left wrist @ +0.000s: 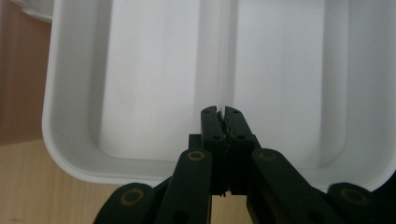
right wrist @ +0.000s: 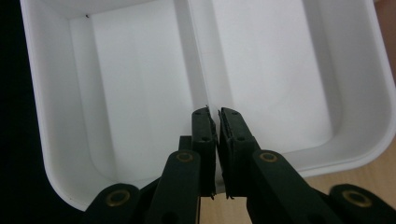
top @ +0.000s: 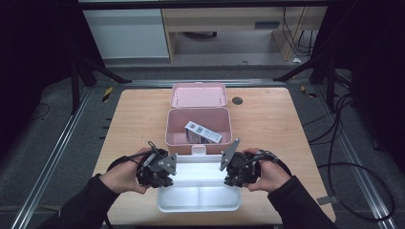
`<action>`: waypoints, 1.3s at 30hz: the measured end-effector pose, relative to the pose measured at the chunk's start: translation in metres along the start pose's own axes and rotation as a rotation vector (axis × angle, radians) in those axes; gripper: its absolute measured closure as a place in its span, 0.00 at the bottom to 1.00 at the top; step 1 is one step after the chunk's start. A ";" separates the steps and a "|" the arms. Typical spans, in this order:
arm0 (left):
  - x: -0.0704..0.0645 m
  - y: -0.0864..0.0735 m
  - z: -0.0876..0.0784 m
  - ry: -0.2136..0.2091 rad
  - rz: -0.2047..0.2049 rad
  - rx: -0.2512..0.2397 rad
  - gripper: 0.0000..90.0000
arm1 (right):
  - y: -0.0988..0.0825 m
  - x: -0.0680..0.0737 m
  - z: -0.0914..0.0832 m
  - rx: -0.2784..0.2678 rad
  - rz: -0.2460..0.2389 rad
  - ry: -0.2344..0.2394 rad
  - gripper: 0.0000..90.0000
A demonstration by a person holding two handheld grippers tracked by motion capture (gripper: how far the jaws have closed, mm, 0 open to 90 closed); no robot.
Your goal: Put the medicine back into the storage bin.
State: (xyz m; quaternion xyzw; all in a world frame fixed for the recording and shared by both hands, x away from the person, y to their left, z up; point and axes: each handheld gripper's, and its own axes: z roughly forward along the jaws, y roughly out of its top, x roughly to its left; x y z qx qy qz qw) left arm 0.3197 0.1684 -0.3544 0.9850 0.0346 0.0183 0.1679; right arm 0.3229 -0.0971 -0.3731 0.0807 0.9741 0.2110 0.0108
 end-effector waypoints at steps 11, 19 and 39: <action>0.039 0.014 -0.037 0.045 0.008 -0.036 0.98 | 0.019 -0.036 -0.041 -0.042 -0.008 -0.039 0.95; 0.072 0.020 -0.049 0.055 0.006 -0.048 0.98 | 0.029 -0.069 -0.055 -0.066 -0.031 -0.058 0.95; 0.163 0.025 -0.043 0.081 -0.067 -0.026 0.96 | 0.048 -0.155 -0.054 -0.078 -0.030 -0.101 0.94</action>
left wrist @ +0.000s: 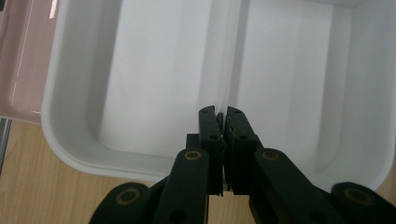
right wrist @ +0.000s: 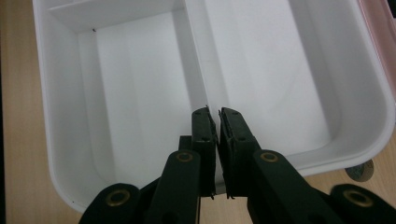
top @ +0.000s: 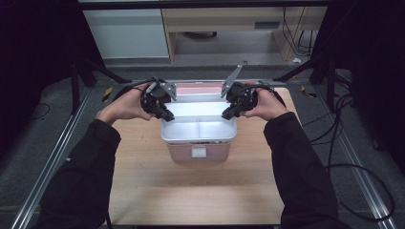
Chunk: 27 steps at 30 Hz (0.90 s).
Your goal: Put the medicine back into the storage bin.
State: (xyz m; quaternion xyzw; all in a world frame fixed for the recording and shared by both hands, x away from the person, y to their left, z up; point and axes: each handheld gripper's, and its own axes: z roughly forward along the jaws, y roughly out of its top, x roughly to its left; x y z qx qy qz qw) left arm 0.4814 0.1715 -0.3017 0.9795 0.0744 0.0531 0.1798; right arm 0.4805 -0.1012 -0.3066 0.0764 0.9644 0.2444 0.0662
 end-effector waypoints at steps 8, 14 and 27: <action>0.021 -0.005 0.029 -0.003 -0.014 0.057 0.95 | -0.006 -0.014 0.031 0.025 0.031 -0.003 0.95; 0.025 -0.007 0.047 -0.007 -0.019 0.090 0.94 | -0.008 -0.017 0.049 0.063 0.035 -0.008 0.95; 0.019 -0.022 0.072 -0.040 -0.049 0.037 0.94 | -0.023 -0.012 0.075 0.083 0.056 -0.006 0.92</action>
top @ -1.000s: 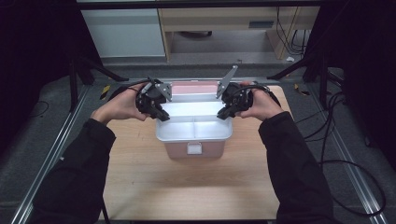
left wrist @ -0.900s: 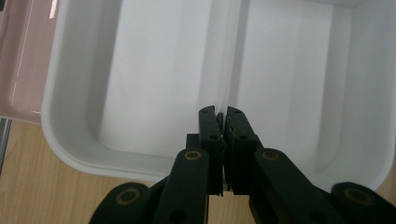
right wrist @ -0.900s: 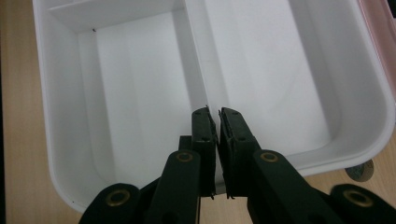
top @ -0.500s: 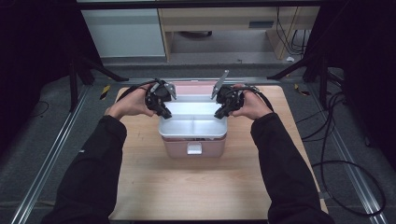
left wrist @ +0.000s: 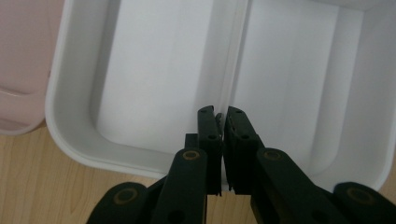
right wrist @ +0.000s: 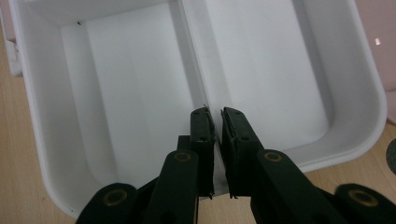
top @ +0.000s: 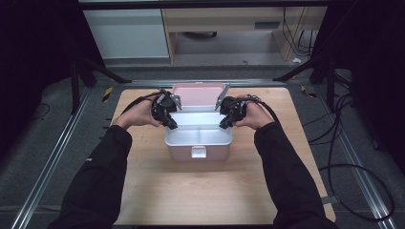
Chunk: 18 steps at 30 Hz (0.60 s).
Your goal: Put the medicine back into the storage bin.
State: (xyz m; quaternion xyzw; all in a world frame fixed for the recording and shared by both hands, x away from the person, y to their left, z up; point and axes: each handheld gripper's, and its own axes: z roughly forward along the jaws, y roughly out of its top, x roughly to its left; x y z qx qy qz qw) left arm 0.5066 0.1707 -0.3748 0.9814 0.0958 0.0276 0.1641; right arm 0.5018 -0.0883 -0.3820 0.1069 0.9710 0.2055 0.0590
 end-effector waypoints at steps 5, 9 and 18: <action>-0.009 -0.007 0.001 -0.007 -0.003 -0.034 0.94 | -0.003 0.008 0.002 -0.005 0.001 0.008 0.92; -0.019 -0.010 0.001 -0.013 0.008 -0.043 0.94 | -0.011 0.017 0.000 -0.045 0.018 0.015 0.92; -0.039 -0.009 0.000 0.008 0.025 -0.031 0.94 | -0.018 0.035 -0.004 -0.058 0.029 0.014 0.91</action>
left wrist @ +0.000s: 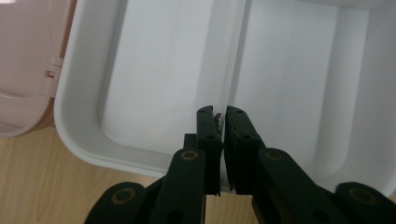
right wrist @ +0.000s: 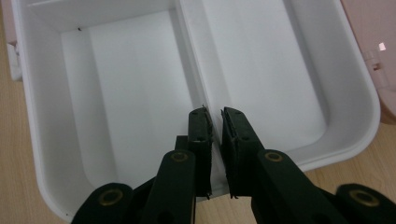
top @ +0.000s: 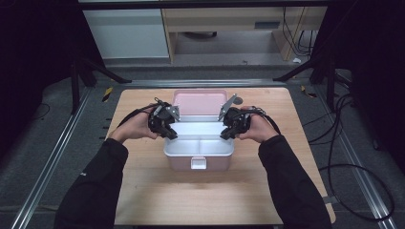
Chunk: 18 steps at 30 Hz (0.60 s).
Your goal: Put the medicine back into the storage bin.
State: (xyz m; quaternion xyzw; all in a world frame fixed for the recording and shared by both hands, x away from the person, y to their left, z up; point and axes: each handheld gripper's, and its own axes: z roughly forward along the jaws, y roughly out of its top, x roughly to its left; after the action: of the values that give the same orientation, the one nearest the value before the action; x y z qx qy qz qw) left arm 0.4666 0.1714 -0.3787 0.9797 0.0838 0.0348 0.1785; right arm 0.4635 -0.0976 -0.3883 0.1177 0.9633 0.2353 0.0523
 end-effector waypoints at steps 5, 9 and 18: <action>-0.005 -0.003 -0.008 0.032 -0.027 -0.045 0.88 | 0.004 0.006 -0.008 -0.041 0.010 -0.036 0.82; -0.010 -0.008 -0.024 0.090 -0.067 -0.123 0.78 | 0.003 0.009 -0.025 -0.127 0.070 -0.105 0.69; -0.019 -0.032 -0.046 0.214 -0.278 -0.346 0.54 | -0.012 0.015 -0.053 -0.261 0.275 -0.243 0.53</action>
State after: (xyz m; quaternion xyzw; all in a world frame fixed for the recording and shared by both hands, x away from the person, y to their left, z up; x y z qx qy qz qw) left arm 0.4380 0.2136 -0.3476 0.9044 0.2291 0.1272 0.3368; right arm 0.4387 -0.1280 -0.3474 0.2675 0.8863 0.3468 0.1501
